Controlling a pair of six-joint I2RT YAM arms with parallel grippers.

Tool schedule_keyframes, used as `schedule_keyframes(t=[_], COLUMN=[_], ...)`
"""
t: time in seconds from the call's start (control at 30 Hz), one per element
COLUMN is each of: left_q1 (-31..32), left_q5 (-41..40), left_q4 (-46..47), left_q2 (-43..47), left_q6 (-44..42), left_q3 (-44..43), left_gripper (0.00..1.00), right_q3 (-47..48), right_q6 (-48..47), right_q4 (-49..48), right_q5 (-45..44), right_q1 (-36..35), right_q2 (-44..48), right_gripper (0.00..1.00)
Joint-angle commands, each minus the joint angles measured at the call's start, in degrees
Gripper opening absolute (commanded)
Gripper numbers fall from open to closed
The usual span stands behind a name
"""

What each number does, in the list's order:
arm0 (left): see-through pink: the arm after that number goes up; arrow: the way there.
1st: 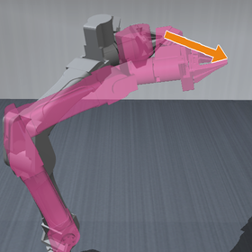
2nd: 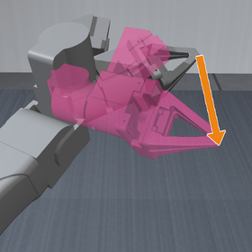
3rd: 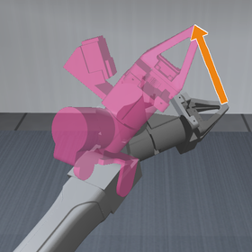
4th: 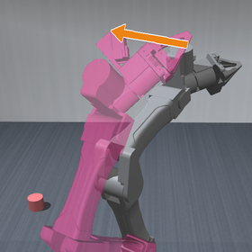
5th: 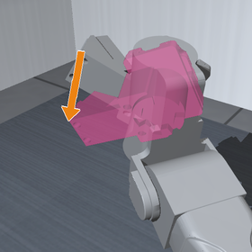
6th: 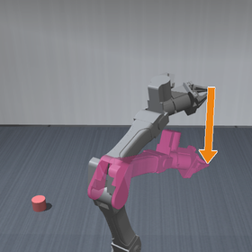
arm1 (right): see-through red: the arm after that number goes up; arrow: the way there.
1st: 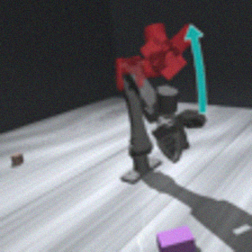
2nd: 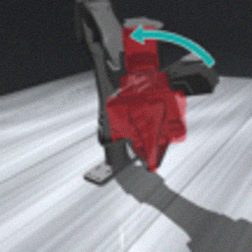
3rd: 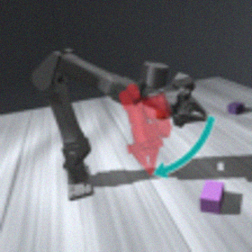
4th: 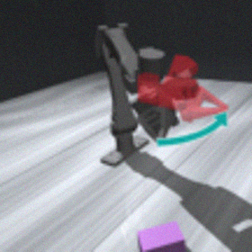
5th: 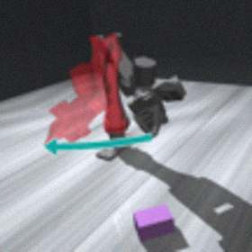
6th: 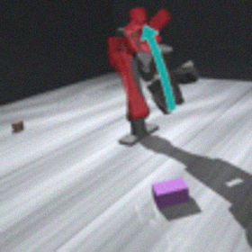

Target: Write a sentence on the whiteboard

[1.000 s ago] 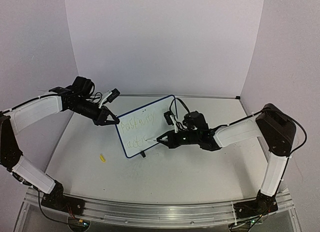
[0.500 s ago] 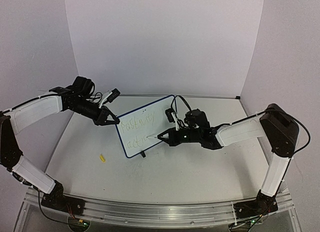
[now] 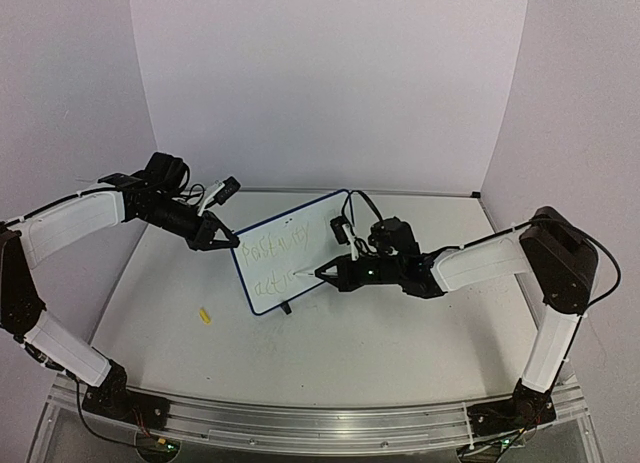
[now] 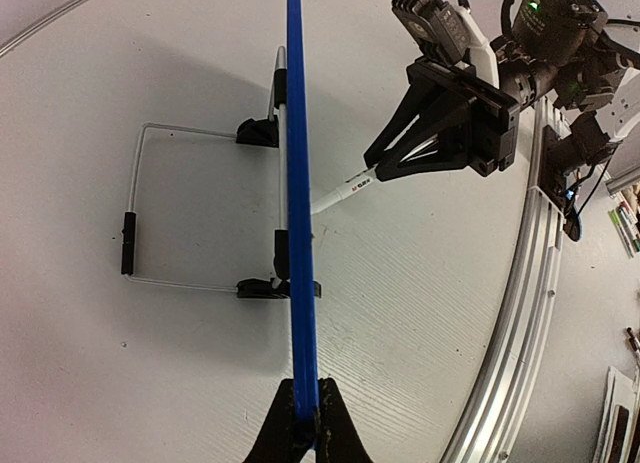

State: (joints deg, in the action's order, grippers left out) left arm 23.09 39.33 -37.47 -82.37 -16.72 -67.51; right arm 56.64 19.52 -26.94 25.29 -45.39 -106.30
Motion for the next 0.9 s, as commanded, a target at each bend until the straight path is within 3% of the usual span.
schedule_keyframes(t=[0.0, 0.87], left_q1=[1.13, 1.22], left_q5=[0.13, 0.04], left_q4=[-2.26, -2.26], left_q2=[-1.62, -1.66], left_q6=[-0.1, -0.14], left_q3=[-1.23, -1.3], left_gripper=[0.0, 0.0], right_q3=[2.51, 1.33], right_q6=[-0.89, -1.32], right_q4=[-2.65, -3.61], right_q5=[0.45, 1.74], right_q1=[0.22, -0.21], right_q2=[1.59, 3.84], right_gripper=[0.0, 0.0])
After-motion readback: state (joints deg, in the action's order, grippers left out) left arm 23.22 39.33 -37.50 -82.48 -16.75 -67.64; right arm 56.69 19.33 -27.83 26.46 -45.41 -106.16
